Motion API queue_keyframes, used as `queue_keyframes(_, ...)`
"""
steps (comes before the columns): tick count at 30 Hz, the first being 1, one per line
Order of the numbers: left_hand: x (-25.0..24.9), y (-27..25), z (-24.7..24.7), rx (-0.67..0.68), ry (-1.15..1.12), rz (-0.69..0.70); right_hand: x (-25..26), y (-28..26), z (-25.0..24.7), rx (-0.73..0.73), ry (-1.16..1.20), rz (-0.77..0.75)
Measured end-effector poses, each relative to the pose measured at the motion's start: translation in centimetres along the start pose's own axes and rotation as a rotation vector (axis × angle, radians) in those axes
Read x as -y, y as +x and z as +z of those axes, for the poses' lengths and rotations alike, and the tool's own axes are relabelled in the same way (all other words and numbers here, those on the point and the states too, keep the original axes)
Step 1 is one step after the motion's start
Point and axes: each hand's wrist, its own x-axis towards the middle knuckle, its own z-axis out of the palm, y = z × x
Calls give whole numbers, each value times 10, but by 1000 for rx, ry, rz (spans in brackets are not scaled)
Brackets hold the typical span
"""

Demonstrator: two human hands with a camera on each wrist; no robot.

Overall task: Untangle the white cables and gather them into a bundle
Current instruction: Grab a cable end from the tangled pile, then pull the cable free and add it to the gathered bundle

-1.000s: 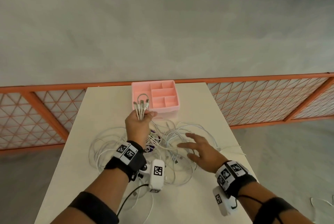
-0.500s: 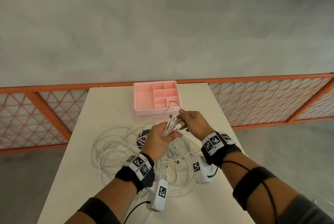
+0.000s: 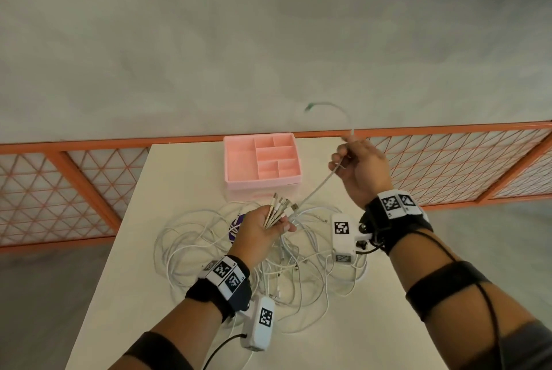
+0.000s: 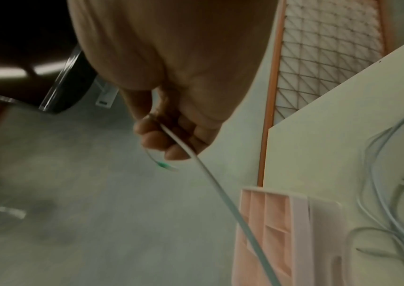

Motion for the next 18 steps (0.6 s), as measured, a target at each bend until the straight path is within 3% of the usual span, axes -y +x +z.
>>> queue_keyframes(4, -4, 2, -8, -123, 51, 0, 23, 8, -38, -296, -32, -94)
queue_keyframes(7, -12, -1, -15, -173, -43, -19, 40, 18, -92, -599, -113, -19)
queue_keyframes(9, -20, -1, -18, -195, -197, -66, 47, 21, -125, -679, -423, 130)
queue_keyframes(11, -32, 1, -18, -195, -311, -83, 45, 21, -158, -823, -1003, 218)
queue_keyframes(12, -38, 2, -17, -190, -360, -90, 42, 22, -172, -892, -998, 209)
queue_keyframes(13, -44, 4, -16, -185, -412, -102, 38, 23, -181, -941, -796, 170)
queue_keyframes(14, -52, 5, -14, -177, -458, -111, 33, 18, -177, -977, -667, 105)
queue_keyframes(16, -65, 7, -9, -148, -534, -112, 22, 1, -154, -991, -742, -16)
queue_keyframes(17, -71, 8, -6, -132, -572, -112, 14, -6, -133, -883, -775, -95)
queue_keyframes(18, -76, 10, -3, -114, -614, -119, 6, -14, -110, -675, -750, -153)
